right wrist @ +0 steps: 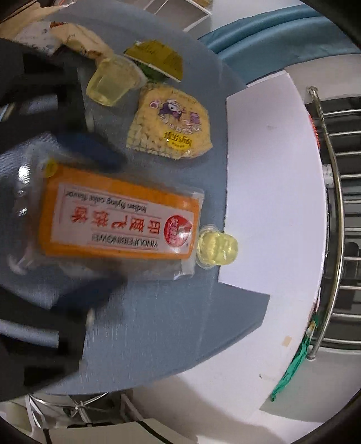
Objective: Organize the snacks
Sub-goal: 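Grasp the orange flying-cake bag with the right tool while the left grasps the round bread bag, then lower both bags into the white box and open both tools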
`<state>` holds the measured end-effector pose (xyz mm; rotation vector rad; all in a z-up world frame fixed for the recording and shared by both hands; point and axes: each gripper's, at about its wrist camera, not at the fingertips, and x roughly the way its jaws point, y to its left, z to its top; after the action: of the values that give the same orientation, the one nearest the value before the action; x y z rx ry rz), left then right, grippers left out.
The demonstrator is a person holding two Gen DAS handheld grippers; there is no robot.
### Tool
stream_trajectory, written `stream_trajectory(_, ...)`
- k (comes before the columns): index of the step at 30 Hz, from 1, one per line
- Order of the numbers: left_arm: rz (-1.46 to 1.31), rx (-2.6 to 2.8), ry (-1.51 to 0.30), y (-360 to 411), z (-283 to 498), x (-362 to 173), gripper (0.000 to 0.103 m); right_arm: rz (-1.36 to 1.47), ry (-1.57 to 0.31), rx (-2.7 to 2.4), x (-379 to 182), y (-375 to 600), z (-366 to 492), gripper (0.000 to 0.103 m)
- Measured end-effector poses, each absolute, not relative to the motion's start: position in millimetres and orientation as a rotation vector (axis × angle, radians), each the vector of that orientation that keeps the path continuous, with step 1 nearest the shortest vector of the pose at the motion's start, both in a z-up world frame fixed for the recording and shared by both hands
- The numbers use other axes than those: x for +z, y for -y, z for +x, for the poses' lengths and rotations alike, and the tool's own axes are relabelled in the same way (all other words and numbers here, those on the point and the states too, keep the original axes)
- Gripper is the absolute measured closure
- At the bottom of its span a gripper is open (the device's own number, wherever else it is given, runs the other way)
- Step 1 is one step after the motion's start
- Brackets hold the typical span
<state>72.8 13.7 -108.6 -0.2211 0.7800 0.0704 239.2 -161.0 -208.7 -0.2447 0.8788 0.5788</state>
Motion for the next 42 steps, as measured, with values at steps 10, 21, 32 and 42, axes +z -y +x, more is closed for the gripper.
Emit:
stream_trajectory(10,-0.201,-0.032,-0.896,-1.0,155.0,-139.1,0.000,-0.247,-0.772,0.509,-169.3,196.6,217.2,0.044)
stream_trajectory(21,-0.131,-0.002,-1.060,23.2,238.2,-186.1,0.000,-0.217,-0.675,0.470,-126.0,239.3,194.8,0.044)
stream_trajectory(32,-0.087,-0.054,-1.048,21.1,236.1,-183.2,0.023,-0.185,-0.678,0.483,-127.2,240.5,196.3,0.044)
stream_trajectory(42,-0.041,0.011,-0.657,12.0,172.8,-62.7,0.023,-0.088,-0.643,0.542,-117.5,240.0,199.3,0.044)
